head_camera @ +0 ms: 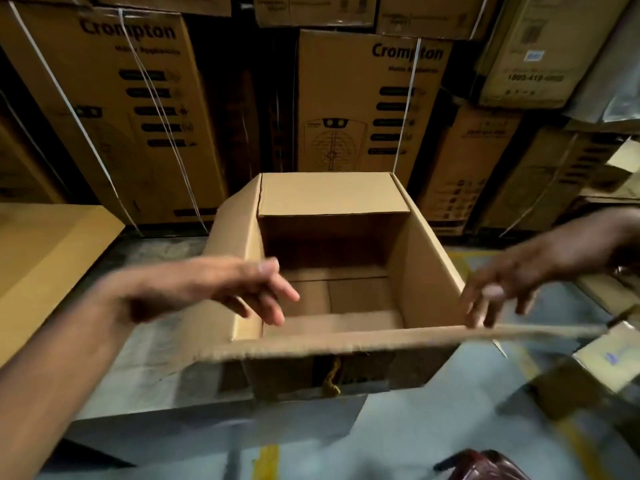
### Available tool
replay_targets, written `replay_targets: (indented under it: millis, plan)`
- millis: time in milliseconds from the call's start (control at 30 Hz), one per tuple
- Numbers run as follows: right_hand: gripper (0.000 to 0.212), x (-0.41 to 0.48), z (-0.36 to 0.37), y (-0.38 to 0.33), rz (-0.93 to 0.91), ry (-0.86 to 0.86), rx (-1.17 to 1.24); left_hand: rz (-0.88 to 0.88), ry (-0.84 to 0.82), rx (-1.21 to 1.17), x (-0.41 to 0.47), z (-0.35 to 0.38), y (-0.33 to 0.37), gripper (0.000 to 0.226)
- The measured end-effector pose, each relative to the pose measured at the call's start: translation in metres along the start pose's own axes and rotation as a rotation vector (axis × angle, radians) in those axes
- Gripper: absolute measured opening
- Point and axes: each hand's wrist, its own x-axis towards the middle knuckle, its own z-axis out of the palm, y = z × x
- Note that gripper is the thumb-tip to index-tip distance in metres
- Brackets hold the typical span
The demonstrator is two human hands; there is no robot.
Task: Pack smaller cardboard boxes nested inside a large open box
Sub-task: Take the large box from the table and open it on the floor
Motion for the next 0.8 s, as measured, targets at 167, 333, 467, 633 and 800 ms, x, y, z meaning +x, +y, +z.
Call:
replay_targets:
  millis: [167,333,467,633,800]
  plan:
    - [0.097,0.082,0.074,0.031,0.163,0.404,-0.409,-0.074,0.149,0.571,0.024,0.067,-0.052,0.098]
    - [0.065,0.156,0.104,0.056,0.211,0.791,-0.633,-0.115,0.553,0.869,0.065,0.112,-0.099,0.071]
    - [0.03,0.183,0.117,0.068,0.104,1.196,-0.626,-0.054,0.824,0.913,0.081,0.124,-0.12,0.055]
    - [0.036,0.185,0.12,0.073,0.065,1.252,-0.614,0.004,0.892,0.93,0.084,0.125,-0.124,0.057]
    - [0.034,0.179,0.113,0.072,0.103,1.144,-0.637,-0.038,0.836,0.947,0.078,0.124,-0.116,0.054]
